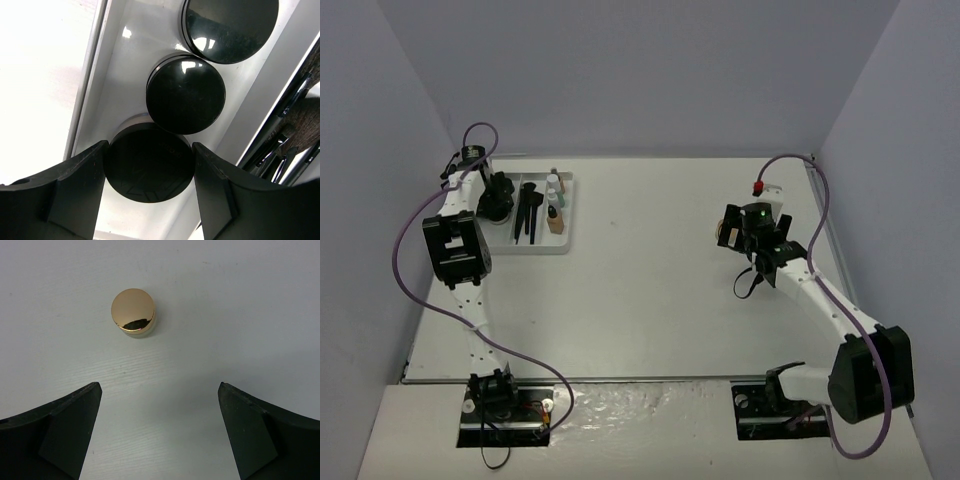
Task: Organize the makeup
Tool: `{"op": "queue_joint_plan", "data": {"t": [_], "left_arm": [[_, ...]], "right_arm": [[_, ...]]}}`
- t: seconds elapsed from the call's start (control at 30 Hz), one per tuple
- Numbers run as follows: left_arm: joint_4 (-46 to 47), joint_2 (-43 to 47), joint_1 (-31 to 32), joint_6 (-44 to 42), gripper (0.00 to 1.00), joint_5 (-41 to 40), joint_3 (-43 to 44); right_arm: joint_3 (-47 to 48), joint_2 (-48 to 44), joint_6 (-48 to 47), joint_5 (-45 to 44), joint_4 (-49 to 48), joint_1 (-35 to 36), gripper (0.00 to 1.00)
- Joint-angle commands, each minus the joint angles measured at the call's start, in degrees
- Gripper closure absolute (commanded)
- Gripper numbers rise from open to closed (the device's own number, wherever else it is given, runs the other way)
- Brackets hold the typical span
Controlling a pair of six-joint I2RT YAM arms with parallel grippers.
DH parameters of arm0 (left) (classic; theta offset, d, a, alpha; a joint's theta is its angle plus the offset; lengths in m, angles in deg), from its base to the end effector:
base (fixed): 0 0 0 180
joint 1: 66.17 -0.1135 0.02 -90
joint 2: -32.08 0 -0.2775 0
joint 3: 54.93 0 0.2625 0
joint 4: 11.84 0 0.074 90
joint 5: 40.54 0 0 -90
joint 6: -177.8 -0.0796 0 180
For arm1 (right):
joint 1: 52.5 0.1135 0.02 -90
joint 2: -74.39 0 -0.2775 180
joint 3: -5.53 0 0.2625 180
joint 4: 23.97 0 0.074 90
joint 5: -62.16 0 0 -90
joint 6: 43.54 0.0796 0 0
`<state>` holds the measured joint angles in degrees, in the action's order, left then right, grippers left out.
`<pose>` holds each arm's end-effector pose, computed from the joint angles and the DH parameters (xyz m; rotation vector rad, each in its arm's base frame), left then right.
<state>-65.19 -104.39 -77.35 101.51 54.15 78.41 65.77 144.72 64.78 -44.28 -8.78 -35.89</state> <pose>0.5585 0.1037 0.1625 -0.5200 2.5027 -0.1216 0.3140 0.0702 0.2646 0.2114 1.9831 0.1040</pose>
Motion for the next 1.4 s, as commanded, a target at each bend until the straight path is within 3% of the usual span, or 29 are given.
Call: {"op": "queue_joint_plan", "data": {"t": [0.0, 0.13, 0.33, 0.5, 0.73, 1.03, 1.2, 1.37], "left_arm": [[2.2, 6.5, 0.0, 0.8, 0.44, 1.2, -2.1], [2.2, 9.0, 0.1, 0.7, 0.27, 1.2, -3.6], [3.0, 10.6, 0.0, 0.4, 0.16, 1.2, -3.4], [0.9, 9.3, 0.1, 0.9, 0.16, 1.5, -1.2], [3.4, 21.2, -0.4, 2.0, 0.14, 0.4, -10.7], [-2.4, 40.9, -0.7, 2.2, 0.03, -4.0, -16.2], [-3.9, 50.4, 0.0, 2.1, 0.03, 0.3, -20.7], [-4.6, 58.0, 4.2, 2.3, 0.03, 2.1, -26.1]], "right_arm": [[6.6, 5.4, 1.2, 1.0, -3.2, -0.7, 0.00], [9.5, 10.1, 2.2, 1.2, -3.6, -0.9, 0.00], [12.2, 14.9, 3.5, 2.8, -3.9, -2.1, 0.00], [13.0, 15.4, 3.2, 3.3, -4.0, -2.7, 0.00], [14.5, 19.4, 2.2, 5.3, -4.1, -5.2, 0.00], [21.7, 30.2, -0.5, 9.8, -3.8, -5.4, 0.01], [23.7, 34.8, -0.8, 10.1, -3.7, -5.4, 0.05], [23.2, 37.3, -1.2, 9.1, -4.1, -5.3, 0.16]]}}
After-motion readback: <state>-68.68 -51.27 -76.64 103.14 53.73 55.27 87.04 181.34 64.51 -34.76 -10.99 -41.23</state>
